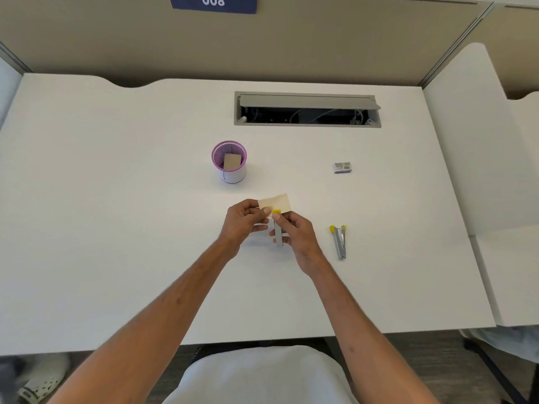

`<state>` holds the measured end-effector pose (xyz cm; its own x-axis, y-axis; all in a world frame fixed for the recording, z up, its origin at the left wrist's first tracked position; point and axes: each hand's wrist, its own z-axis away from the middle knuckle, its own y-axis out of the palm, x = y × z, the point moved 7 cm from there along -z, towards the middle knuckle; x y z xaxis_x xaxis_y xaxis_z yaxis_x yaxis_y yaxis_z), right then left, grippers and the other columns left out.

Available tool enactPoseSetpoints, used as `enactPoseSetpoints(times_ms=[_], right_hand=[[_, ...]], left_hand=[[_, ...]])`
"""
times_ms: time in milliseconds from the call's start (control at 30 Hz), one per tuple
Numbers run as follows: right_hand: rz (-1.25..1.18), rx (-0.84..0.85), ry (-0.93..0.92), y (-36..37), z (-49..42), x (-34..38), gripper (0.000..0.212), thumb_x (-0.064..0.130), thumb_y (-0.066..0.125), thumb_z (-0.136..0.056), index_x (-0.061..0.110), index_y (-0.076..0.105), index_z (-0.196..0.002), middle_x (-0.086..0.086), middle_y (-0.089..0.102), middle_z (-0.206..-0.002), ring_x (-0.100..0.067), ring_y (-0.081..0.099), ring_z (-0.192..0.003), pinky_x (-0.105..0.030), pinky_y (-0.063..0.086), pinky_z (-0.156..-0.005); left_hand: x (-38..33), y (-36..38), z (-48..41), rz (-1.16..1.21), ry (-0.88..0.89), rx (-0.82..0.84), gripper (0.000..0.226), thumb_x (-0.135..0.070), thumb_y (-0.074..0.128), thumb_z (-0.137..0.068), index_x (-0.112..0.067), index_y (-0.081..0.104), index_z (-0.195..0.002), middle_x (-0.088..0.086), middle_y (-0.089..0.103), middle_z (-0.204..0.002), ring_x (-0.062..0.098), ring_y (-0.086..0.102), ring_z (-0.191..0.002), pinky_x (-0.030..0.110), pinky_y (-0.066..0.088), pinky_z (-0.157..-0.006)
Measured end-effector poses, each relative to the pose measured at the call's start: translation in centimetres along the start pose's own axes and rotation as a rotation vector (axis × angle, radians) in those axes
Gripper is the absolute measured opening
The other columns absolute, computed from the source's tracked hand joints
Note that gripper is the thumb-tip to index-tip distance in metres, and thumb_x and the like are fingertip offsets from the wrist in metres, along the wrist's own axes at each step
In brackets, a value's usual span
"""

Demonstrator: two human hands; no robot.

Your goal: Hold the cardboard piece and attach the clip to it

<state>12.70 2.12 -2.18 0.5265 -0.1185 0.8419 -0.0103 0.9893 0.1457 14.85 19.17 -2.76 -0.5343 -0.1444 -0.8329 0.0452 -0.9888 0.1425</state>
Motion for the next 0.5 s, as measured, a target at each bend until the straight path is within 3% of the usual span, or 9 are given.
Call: enactPoseSetpoints(times_ms=[200, 500], right_hand=[[-0.105, 0.005, 0.017, 0.06, -0.34, 0.01, 0.038, 0.045, 0.082, -0.091, 0.015, 0.081, -0.113, -0.005, 0.075, -0.098, -0.021, 0.073, -0.084, -0.033, 0.059, -0.07], [-0.078, -0.096, 0.011, -0.74, -0.96, -0.34, 0.026, 0.041, 0.084, -0.094, 0.017, 0.085, -0.104, -0.009, 0.082, -0.1, -0.022, 0.073, -0.075, -0.033, 0.057, -0.065]], left_hand=[[0.08, 0.45, 0.01, -0.003, -0.007, 0.031, 0.022, -0.021, 0.084, -0.098, -0.006, 0.076, -0.112, 0.006, 0.081, -0.094, 0.017, 0.079, -0.087, 0.031, 0.066, -0.08], [-0.25, 0.46, -0.29, -0.049, 0.005, 0.026, 0.022, -0.021, 0.084, -0.098, -0.002, 0.076, -0.105, 0.013, 0.082, -0.097, 0.015, 0.076, -0.085, 0.03, 0.067, -0.078]])
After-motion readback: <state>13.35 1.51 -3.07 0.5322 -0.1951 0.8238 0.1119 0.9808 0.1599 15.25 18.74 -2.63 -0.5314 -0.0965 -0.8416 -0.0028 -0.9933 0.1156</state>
